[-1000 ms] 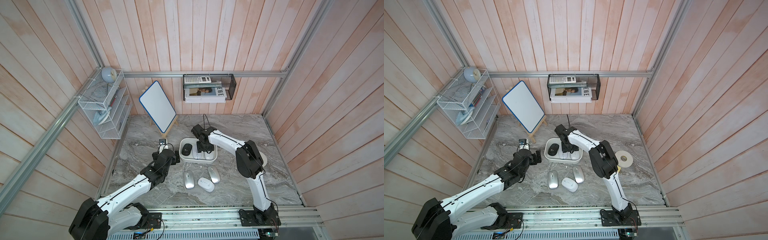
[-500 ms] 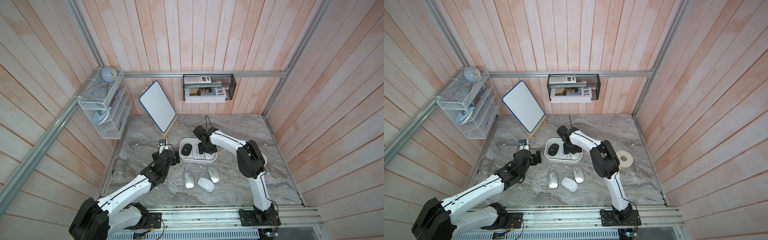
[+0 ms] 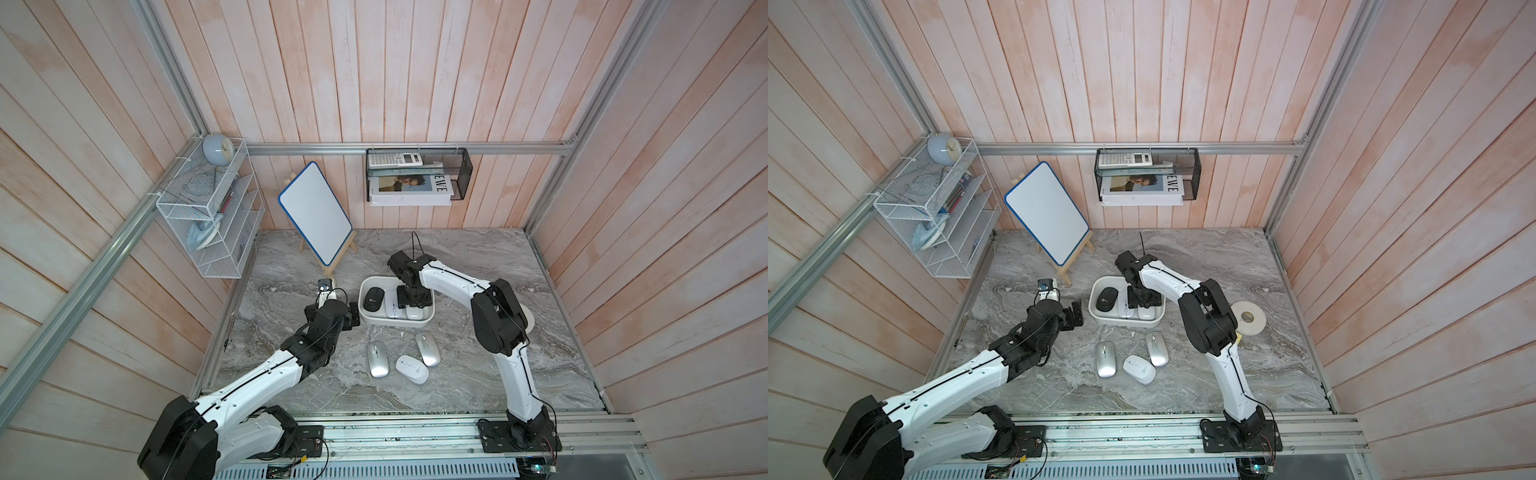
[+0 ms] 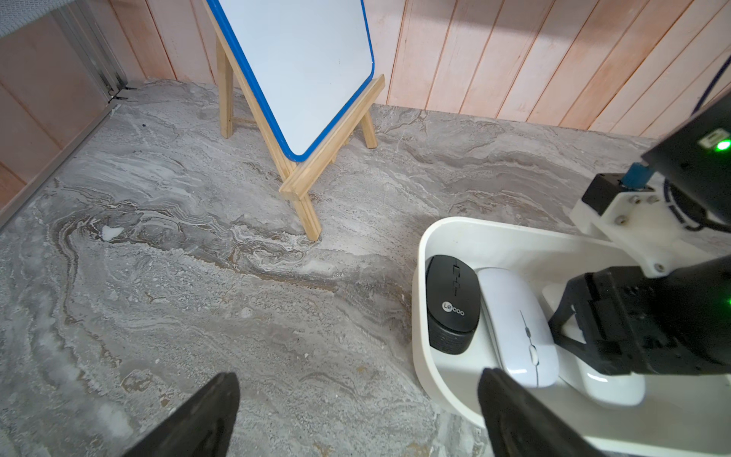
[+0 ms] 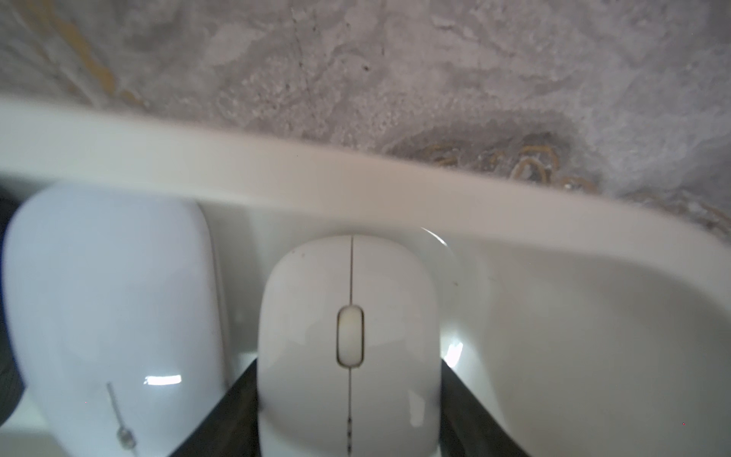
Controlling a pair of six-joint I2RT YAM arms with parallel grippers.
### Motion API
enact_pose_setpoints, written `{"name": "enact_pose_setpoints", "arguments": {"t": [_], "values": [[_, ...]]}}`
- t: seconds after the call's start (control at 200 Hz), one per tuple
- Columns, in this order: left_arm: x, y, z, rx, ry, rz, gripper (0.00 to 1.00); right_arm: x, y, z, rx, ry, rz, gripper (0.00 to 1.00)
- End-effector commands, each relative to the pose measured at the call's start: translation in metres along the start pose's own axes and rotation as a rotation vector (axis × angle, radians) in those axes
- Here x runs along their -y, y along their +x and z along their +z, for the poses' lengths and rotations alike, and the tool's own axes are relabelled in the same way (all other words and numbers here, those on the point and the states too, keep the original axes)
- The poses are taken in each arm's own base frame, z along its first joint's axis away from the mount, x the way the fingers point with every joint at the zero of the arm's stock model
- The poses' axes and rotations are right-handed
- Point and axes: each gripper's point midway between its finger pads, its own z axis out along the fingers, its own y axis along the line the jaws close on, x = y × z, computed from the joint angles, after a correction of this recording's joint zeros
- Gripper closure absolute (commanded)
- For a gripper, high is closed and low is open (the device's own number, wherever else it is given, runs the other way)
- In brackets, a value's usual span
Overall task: Take out the mouse from the storage box
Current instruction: Pick up the mouse from the storage box.
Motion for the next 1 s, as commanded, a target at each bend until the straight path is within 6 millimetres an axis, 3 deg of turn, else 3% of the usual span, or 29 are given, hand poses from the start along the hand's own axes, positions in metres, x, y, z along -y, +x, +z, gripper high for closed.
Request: {"name": "enact_pose_setpoints", "arguments": {"t": [0.0,0.2,0.585,0.845,0.995], "values": [[-0.004,-0.002,0.0,0.017,-0.011,0.004,0.0,-0.004,0.004,0.006,-0.017,-0.008,-0.003,0.43],[-0.002,-0.003,0.0,0.019,-0.001,0.003,0.0,0.0,-0.001,-0.013,0.025,-0.006,-0.02,0.49],[-0.001,0.0,0.003,0.005,-0.005,0.018,0.0,0.014,-0.008,-0.078,0.138,-0.011,-0.041,0.51],[-0.007,-0.003,-0.001,0.025,-0.023,0.012,0.0,0.032,0.009,-0.112,0.176,-0.035,-0.033,0.51],[-0.007,-0.003,-0.002,0.026,-0.023,0.014,0.0,0.046,0.027,-0.121,0.18,-0.039,-0.025,0.51]]}}
